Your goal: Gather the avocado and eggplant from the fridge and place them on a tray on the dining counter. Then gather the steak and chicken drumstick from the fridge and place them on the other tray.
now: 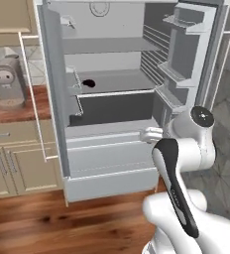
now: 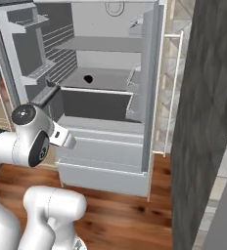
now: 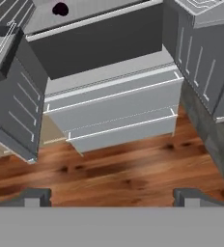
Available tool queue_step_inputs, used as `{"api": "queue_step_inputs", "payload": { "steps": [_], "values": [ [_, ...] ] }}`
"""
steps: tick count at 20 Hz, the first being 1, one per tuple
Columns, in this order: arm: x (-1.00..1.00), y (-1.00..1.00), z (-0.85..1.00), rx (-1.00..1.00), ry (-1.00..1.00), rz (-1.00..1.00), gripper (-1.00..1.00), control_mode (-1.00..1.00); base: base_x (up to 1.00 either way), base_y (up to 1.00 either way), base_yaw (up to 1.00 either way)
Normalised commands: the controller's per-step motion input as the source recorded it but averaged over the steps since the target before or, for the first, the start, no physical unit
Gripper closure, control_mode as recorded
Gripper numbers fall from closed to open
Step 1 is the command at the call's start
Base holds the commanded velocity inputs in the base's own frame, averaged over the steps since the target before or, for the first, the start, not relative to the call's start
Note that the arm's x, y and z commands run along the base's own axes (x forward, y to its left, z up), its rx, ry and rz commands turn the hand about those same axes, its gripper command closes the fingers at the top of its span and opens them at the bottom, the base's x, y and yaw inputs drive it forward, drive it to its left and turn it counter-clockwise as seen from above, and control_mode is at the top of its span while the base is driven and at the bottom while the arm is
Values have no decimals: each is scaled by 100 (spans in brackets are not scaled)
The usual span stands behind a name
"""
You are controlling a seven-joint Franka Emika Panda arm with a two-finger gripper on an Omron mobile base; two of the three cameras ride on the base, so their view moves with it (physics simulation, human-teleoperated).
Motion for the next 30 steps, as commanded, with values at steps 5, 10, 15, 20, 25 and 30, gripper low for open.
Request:
{"api": "queue_step_inputs", "payload": {
  "steps": [5, 10, 15, 20, 25, 30],
  "values": [
    [0, 0, 0, 0, 0, 0, -100, 100, 77, -21, 7],
    [0, 0, 0, 0, 0, 0, -100, 100, 61, -16, 5],
    [0, 0, 0, 0, 0, 0, -100, 100, 59, -13, 2],
    [0, 0, 0, 0, 0, 0, -100, 100, 47, -1, 0],
    [0, 0, 0, 0, 0, 0, -100, 100, 51, 0, 0],
    [0, 0, 0, 0, 0, 0, -100, 100, 55, 0, -2]
  ]
}}
